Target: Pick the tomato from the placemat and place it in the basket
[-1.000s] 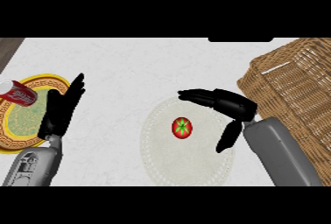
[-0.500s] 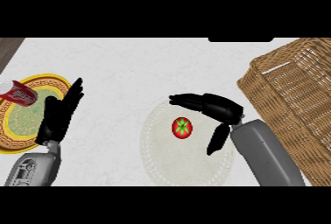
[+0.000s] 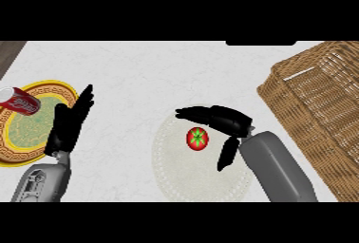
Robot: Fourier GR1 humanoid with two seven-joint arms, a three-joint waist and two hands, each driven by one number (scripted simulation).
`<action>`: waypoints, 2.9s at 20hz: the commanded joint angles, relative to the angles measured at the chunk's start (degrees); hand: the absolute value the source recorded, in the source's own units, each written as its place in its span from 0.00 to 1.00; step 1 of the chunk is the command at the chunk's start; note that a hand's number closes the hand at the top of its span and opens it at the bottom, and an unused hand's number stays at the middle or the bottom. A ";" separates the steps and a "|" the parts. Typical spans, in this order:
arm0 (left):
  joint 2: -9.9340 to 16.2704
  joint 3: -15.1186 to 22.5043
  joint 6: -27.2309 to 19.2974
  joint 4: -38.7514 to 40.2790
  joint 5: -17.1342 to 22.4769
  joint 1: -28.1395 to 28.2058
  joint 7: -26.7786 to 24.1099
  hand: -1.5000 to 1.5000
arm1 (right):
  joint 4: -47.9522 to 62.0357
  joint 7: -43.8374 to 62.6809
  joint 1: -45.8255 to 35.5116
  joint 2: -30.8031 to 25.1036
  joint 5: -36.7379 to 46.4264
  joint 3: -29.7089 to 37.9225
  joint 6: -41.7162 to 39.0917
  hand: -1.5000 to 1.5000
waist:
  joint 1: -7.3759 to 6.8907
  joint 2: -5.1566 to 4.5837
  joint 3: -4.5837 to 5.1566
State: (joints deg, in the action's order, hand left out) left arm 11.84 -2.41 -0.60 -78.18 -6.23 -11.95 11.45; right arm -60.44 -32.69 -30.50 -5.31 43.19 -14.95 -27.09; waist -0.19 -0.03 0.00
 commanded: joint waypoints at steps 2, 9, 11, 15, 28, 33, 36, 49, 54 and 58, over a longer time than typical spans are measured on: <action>0.57 -0.92 1.57 -4.71 -0.02 2.50 1.88 0.50 | -1.86 0.09 2.55 0.63 1.68 0.72 -0.32 0.00 | 0.02 0.07 0.00; -1.30 -1.06 0.93 0.86 -0.97 -1.33 -0.08 0.50 | 10.79 -7.64 -0.78 0.43 5.60 1.00 6.57 0.00 | -0.20 -0.12 -0.01; -1.37 -0.69 0.39 -0.08 -2.29 -1.71 1.36 0.50 | 11.59 -4.28 -5.15 4.75 6.31 1.07 5.68 1.00 | -0.20 -0.06 -0.01; -0.55 -1.28 1.63 -3.75 -1.05 1.99 2.30 0.50 | 4.87 -8.12 -0.17 1.99 8.52 -0.59 11.44 1.00 | -0.11 0.07 -0.01; 1.48 -4.06 1.25 -1.90 -0.44 0.22 3.45 0.50 | -10.95 31.92 13.97 -1.63 30.35 -8.90 15.68 1.00 | 3.52 1.32 0.19; 0.73 -3.57 1.14 -0.97 -0.63 -1.47 4.67 0.50 | -34.72 39.46 25.03 -2.12 34.21 -15.75 10.44 1.00 | 2.88 0.77 0.10; 1.31 -3.63 2.06 -2.45 -0.51 2.33 0.48 0.50 | -43.84 41.21 32.94 2.59 26.12 -13.52 8.54 1.00 | 2.30 0.62 0.08; 0.14 -2.98 1.91 0.24 -0.98 0.36 -0.32 0.50 | -88.27 68.53 34.62 5.30 2.19 -15.73 -0.01 1.00 | 1.37 0.20 0.18; -1.32 -1.29 0.97 -0.93 -1.94 -1.57 3.08 0.50 | -88.66 77.43 24.26 5.31 -0.60 -11.54 -1.40 1.00 | 1.33 0.32 0.15; -1.04 -1.95 0.67 -2.38 -1.73 0.21 1.29 0.50 | -85.07 84.76 13.83 5.31 -3.50 -6.11 -1.19 1.00 | 0.13 0.31 0.16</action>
State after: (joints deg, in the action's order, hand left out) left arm 11.40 -4.71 1.12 -79.96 -7.23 -11.97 13.30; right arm -134.80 43.35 -11.62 0.02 49.98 -25.35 -25.91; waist 0.44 0.30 0.17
